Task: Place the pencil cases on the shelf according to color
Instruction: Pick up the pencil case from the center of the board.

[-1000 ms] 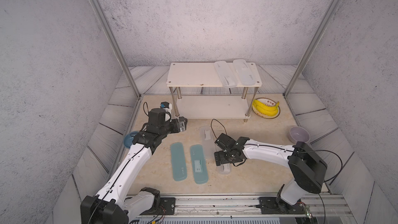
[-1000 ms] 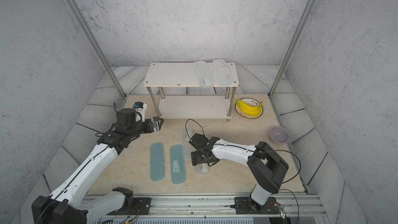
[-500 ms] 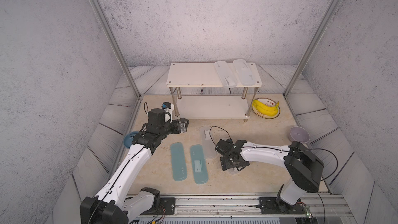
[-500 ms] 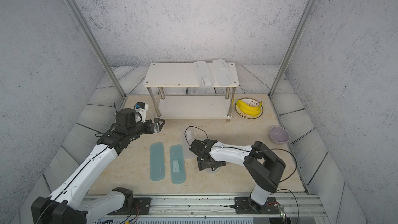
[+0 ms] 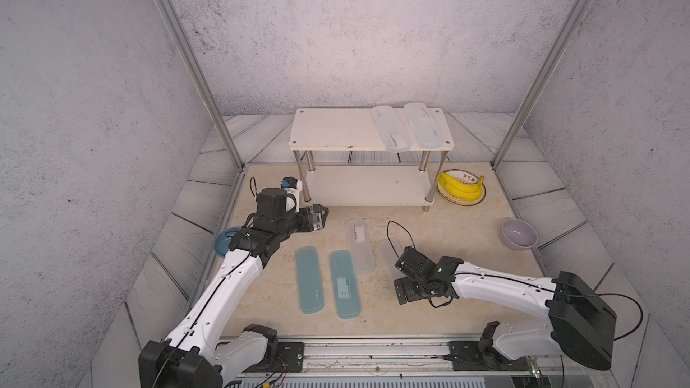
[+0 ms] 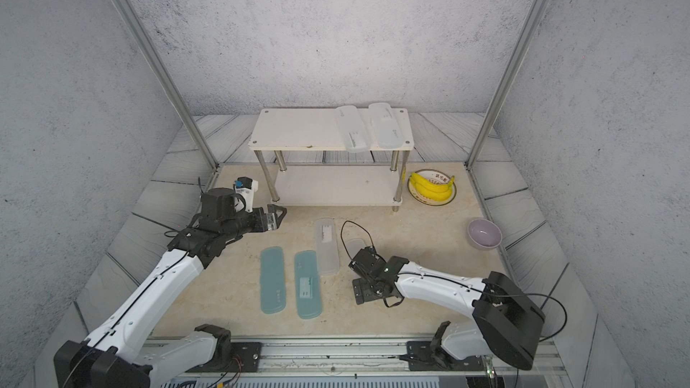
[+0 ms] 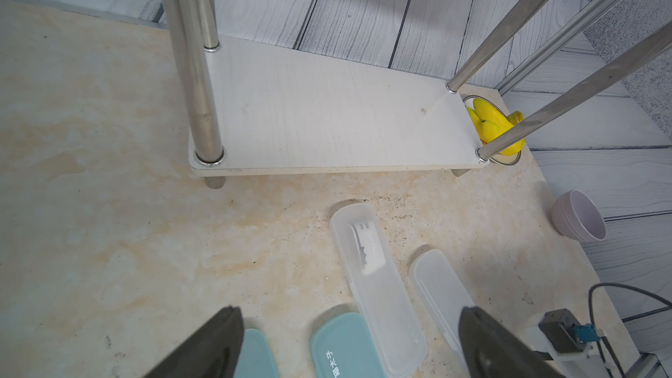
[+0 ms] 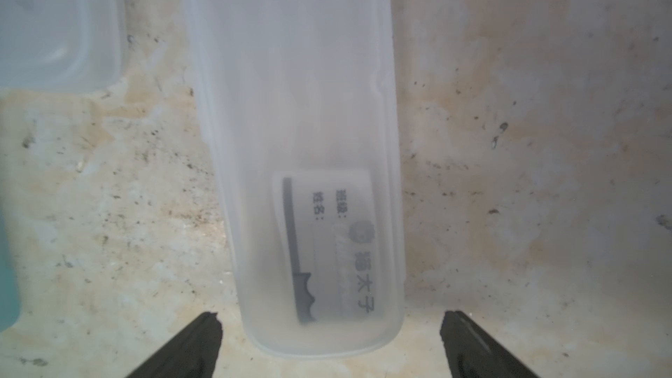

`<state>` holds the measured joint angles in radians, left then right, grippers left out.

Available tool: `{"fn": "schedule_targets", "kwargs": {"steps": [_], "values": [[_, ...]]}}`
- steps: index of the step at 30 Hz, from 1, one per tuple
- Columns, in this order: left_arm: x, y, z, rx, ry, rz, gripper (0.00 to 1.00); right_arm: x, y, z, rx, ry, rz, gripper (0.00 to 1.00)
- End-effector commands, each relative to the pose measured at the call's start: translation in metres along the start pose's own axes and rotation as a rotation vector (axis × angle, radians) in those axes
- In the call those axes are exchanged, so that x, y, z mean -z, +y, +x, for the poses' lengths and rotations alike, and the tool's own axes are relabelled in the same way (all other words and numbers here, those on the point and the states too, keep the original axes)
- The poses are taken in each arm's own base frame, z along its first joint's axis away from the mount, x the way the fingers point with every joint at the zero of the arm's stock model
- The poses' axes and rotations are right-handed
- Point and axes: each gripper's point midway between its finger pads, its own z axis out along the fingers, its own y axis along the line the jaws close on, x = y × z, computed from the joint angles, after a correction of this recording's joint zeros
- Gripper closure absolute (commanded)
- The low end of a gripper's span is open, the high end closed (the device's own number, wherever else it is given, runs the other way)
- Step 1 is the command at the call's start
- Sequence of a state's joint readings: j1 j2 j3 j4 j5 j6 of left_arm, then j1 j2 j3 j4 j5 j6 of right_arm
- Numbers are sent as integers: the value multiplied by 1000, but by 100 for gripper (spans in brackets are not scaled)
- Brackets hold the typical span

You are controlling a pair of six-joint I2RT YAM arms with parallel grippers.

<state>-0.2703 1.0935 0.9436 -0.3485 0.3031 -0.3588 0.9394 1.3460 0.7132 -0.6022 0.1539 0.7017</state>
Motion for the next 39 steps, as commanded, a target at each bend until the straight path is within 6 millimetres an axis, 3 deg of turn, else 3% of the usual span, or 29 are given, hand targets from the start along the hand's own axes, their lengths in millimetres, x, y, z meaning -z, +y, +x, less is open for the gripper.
{"fn": "schedule_targets", "kwargs": {"steps": [1, 7, 11, 23, 39], "values": [[1, -2, -4, -7, -11, 16, 1, 4, -1, -13, 62, -40, 32, 0], [-5, 0, -2, 1, 4, 9, 1, -7, 3, -18, 113, -10, 59, 0], [-8, 0, 1, 5, 25, 16, 1, -21, 11, -11, 102, 28, 24, 0], [-11, 1, 4, 10, 36, 14, 1, -39, 6, 7, 56, 55, 13, 0], [-7, 2, 4, 6, 28, 7, 1, -29, -15, 27, -7, 73, 58, 6]]}}
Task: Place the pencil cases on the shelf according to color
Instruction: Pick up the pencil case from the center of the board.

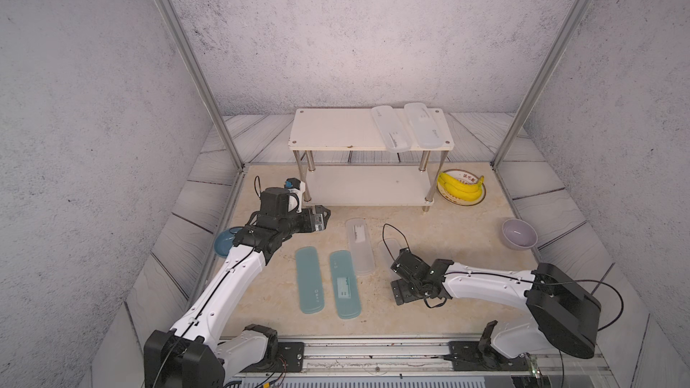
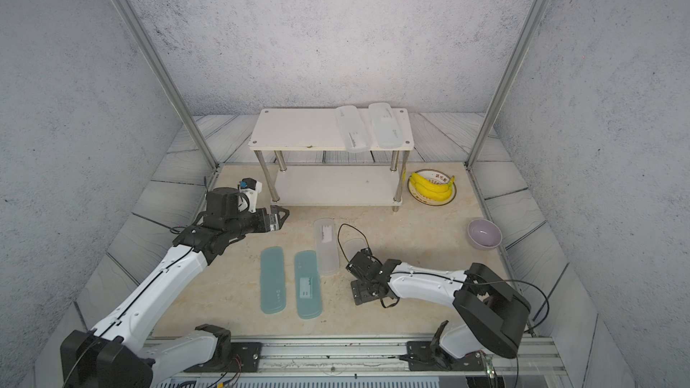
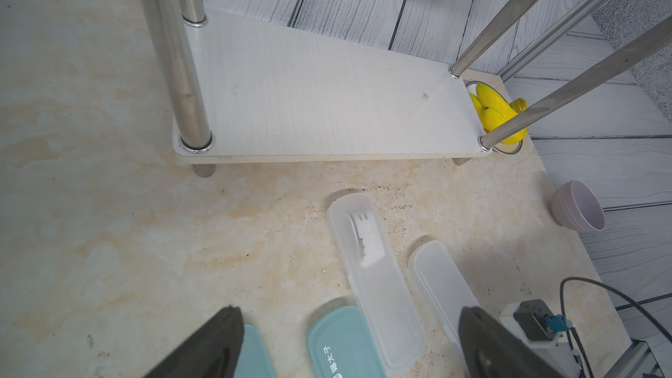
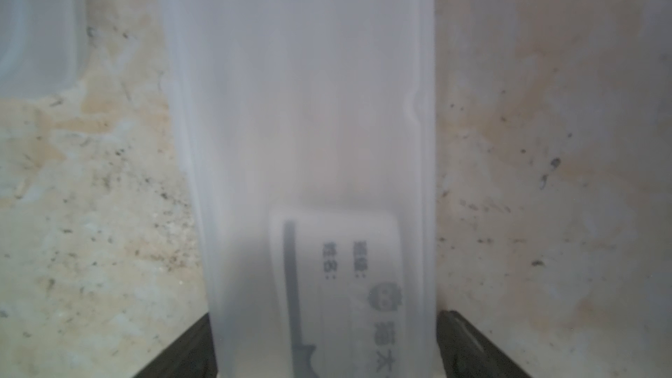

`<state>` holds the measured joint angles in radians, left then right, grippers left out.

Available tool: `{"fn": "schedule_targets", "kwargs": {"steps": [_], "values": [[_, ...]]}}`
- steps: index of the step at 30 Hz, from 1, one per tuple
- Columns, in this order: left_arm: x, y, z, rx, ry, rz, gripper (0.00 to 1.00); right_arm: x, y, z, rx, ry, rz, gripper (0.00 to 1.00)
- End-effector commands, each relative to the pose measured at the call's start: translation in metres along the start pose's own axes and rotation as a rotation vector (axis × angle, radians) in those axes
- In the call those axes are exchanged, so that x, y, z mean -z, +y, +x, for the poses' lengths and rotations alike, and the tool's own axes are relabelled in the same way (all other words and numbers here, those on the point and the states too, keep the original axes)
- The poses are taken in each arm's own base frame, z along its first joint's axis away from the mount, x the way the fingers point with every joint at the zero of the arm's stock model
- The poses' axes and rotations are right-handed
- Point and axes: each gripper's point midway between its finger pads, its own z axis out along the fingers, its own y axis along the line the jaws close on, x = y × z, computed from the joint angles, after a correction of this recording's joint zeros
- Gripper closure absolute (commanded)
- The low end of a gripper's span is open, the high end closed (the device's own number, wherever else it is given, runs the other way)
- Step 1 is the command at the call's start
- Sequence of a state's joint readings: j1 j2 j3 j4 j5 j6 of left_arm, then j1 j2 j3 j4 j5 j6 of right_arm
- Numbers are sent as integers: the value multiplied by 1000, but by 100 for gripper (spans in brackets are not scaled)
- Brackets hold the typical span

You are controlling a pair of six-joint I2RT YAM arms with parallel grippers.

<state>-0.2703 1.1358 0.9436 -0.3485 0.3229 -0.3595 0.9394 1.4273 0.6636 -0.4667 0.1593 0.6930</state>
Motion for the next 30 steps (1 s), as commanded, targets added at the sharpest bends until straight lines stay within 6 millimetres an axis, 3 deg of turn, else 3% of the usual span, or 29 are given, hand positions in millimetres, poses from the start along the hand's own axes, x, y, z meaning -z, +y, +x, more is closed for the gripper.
{"fn": "schedule_targets", "kwargs": {"steps": [1, 7, 15, 21, 30], "values": [[5, -1, -4, -7, -18, 1, 1, -3, -18, 26, -15, 78, 54, 6], [5, 0, -5, -8, -21, -2, 1, -8, -13, 21, 0, 67, 46, 12], [6, 2, -5, -15, -28, -13, 1, 1, -10, 12, 25, 9, 26, 32], [8, 5, -6, -12, -33, -33, 1, 40, -10, -7, 37, -97, -9, 50], [15, 3, -22, 31, -88, -47, 1, 104, -2, -41, 81, -232, -72, 56]]}}
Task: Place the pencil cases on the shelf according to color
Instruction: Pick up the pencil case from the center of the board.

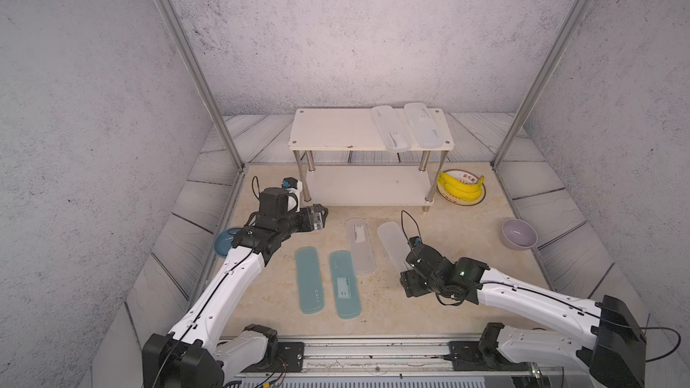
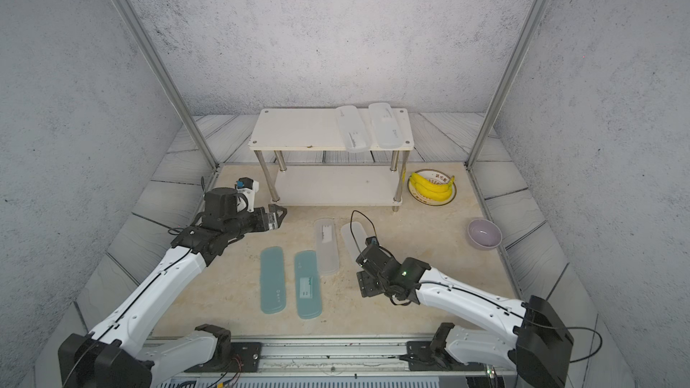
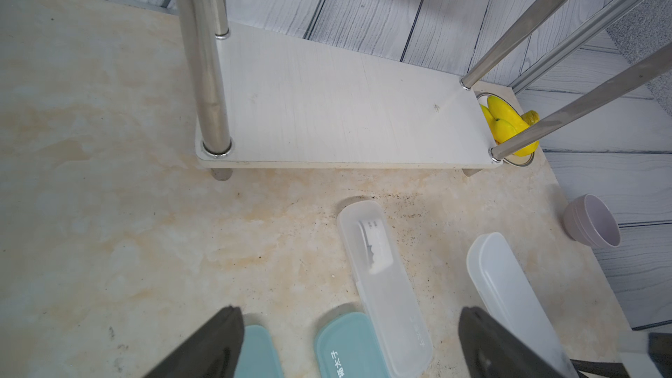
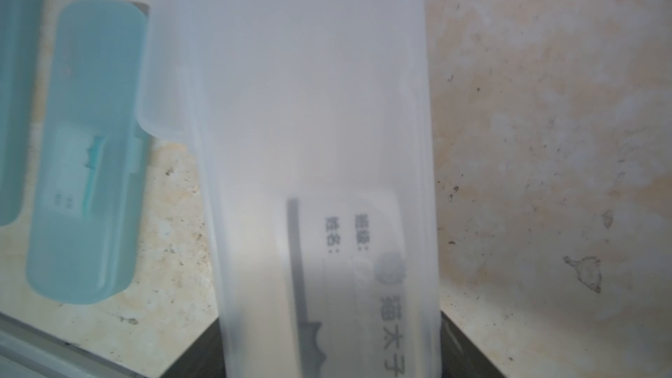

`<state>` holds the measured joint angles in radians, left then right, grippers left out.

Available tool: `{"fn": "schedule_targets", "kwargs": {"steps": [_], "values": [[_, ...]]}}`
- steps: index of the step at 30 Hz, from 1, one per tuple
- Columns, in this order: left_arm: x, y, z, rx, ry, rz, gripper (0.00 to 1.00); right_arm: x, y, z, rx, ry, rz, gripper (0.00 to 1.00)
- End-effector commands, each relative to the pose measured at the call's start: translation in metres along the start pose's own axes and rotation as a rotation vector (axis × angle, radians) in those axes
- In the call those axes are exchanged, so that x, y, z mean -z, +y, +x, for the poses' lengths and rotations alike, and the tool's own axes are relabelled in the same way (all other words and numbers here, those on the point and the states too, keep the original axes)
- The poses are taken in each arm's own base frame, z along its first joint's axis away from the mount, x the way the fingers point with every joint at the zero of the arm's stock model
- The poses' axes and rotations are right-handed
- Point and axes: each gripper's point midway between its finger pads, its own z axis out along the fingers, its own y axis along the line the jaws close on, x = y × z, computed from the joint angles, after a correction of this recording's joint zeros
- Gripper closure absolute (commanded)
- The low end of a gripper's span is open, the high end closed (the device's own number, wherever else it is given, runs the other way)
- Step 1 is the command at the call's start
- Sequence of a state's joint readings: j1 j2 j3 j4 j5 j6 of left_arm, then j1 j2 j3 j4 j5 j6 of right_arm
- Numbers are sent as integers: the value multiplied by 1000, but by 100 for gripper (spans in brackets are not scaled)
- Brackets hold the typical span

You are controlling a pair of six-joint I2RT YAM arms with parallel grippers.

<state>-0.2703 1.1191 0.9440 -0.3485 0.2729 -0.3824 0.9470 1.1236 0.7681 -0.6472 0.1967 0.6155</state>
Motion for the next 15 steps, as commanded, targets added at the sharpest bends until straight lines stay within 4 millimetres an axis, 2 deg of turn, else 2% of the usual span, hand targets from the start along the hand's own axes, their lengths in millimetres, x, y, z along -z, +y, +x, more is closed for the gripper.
{"fn": "schedule_targets", "kwargs": {"steps": [1, 7, 11, 15], "values": [[11, -3, -18, 18, -61, -4, 1, 20, -2, -12, 49, -35, 16, 56], [23, -4, -35, 28, -119, -32, 1, 55, 11, -47, 74, -121, -28, 58], [33, -6, -52, 16, -175, -48, 1, 88, 28, -84, 62, -214, -90, 58], [40, -8, -73, -16, -222, -73, 1, 115, 43, -130, 61, -357, -115, 58]]}}
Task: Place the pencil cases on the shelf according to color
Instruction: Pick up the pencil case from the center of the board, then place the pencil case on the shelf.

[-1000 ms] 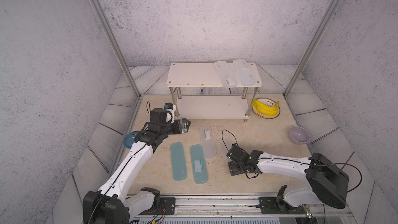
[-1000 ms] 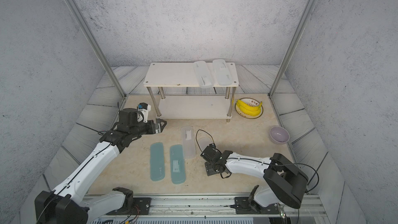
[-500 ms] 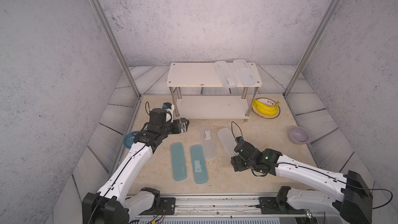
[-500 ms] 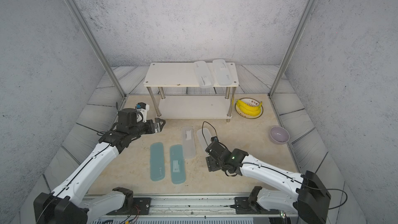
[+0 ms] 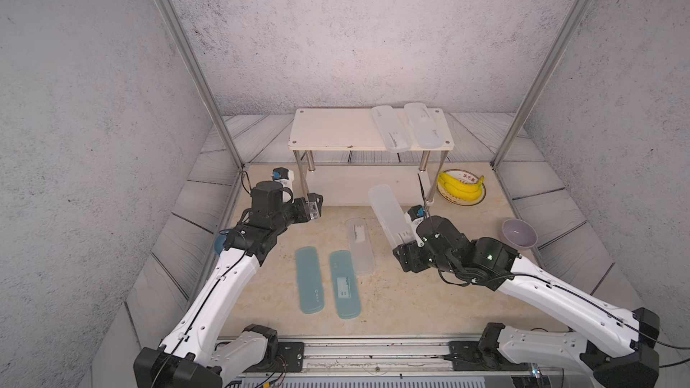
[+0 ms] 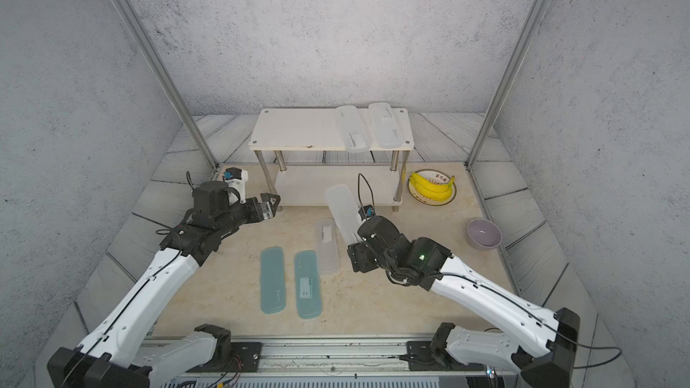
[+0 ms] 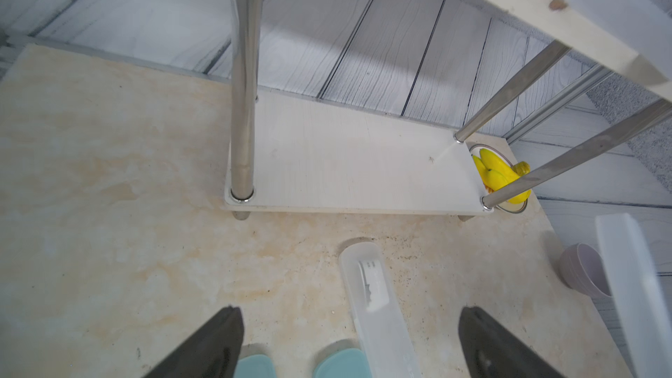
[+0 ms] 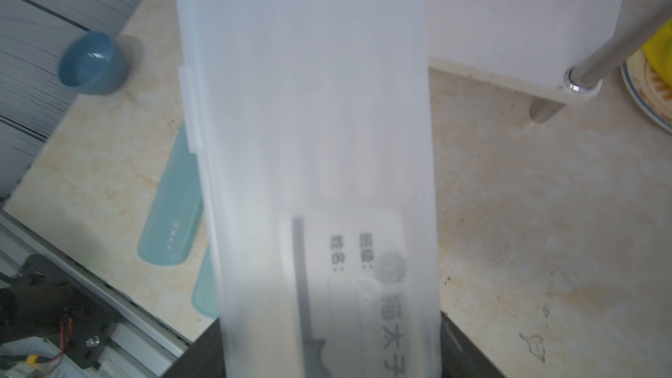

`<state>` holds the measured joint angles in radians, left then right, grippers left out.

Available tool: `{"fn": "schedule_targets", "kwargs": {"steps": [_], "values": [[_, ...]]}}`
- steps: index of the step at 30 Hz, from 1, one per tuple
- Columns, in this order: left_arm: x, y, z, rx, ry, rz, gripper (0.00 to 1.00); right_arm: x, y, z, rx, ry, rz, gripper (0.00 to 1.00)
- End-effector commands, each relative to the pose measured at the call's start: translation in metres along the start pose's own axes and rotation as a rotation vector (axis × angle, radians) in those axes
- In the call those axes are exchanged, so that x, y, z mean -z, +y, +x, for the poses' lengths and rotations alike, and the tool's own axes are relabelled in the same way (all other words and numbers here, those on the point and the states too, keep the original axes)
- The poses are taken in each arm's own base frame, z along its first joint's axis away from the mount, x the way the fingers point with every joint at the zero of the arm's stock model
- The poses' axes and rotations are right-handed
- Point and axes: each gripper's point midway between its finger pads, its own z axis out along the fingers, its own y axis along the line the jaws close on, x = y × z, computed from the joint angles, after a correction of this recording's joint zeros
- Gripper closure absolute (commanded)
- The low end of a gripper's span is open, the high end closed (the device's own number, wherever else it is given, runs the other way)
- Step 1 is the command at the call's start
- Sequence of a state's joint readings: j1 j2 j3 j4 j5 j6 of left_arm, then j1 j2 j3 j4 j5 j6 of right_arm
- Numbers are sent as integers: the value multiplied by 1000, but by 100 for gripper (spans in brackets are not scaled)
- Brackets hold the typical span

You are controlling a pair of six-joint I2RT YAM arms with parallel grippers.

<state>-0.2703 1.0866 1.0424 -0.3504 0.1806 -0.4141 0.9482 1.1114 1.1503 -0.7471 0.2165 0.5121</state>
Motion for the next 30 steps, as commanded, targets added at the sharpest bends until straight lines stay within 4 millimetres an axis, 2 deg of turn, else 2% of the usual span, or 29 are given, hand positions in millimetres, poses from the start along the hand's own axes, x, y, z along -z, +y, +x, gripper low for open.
{"fn": "schedule_targets", "kwargs": {"steps": [1, 4, 9, 12, 17, 22, 26, 30], "values": [[8, 0, -30, -34, -73, -37, 1, 9, 7, -45, 22, -126, 22, 58], [3, 3, -40, -43, -66, -74, 1, 12, 17, -89, 32, -212, 44, 58], [-4, 6, -55, -45, -68, -99, 1, 1, 28, -163, 4, -301, 75, 58], [-4, 9, -61, -68, -70, -119, 1, -8, 28, -201, -51, -352, 65, 58], [-3, 21, -65, -81, -79, -153, 1, -25, 35, -251, -77, -425, 41, 58], [-13, 26, -69, -83, -85, -140, 1, -51, 44, -283, -53, -460, 20, 58], [-26, 29, -62, -86, -49, -135, 1, -63, 34, -301, -76, -488, 53, 57], [-31, 36, -54, -92, -44, -146, 1, -76, 28, -309, -73, -515, 70, 57]]}}
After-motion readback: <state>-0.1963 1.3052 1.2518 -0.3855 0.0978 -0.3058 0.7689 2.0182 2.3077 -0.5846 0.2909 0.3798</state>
